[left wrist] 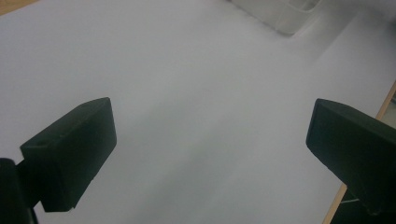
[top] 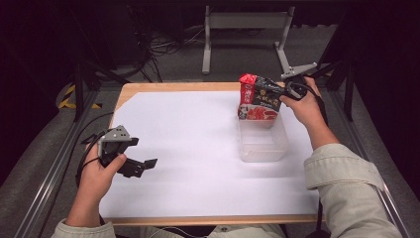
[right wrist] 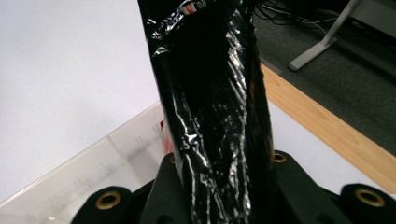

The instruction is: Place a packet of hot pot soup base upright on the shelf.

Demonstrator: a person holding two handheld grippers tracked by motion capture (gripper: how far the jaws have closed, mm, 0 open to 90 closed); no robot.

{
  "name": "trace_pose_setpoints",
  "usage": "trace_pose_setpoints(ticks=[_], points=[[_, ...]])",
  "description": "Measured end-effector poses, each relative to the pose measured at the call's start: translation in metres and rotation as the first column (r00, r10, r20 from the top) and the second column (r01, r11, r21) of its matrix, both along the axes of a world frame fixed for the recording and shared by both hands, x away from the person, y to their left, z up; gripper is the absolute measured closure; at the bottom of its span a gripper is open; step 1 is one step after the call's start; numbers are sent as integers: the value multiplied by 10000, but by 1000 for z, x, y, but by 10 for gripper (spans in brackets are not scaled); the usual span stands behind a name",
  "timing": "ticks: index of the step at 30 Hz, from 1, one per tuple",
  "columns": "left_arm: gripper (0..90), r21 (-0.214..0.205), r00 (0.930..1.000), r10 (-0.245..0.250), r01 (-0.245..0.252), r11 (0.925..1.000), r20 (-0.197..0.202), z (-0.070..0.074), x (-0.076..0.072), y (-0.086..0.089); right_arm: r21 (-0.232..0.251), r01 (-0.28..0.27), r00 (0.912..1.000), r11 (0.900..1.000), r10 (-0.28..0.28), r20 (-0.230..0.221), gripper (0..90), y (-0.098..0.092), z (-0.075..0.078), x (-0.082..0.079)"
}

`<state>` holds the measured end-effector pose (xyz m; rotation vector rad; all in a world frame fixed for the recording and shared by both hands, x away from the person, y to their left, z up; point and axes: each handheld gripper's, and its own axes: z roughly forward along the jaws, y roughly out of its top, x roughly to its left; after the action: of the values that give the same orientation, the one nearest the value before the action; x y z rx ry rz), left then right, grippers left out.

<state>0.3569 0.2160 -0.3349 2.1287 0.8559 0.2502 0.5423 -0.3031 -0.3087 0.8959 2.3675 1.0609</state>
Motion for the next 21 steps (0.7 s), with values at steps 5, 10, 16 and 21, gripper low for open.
trace_pose_setpoints(ticks=[5, 10, 16, 21], points=[[25, 44, 10000, -74, 74, 10000, -64, -2, 2, -2, -38, -30, 10000, 10000, 30, 72, 800, 0, 0, -1], [31, -136, 9995, 143, -139, 9998, 269, -2, 1, -1, -28, 7, 10000, 10000, -7, 90, 780, 0, 0, 0], [31, -644, 9986, 135, -102, 9979, 514, -3, 3, 3, 325, 67, 9993, 9994, -79, 372, 490, 0, 5, -6], [31, -746, 9992, 2, 29, 9972, 407, -11, 0, 10, 663, 53, 9982, 9978, -93, 590, 311, -6, 16, -25]])
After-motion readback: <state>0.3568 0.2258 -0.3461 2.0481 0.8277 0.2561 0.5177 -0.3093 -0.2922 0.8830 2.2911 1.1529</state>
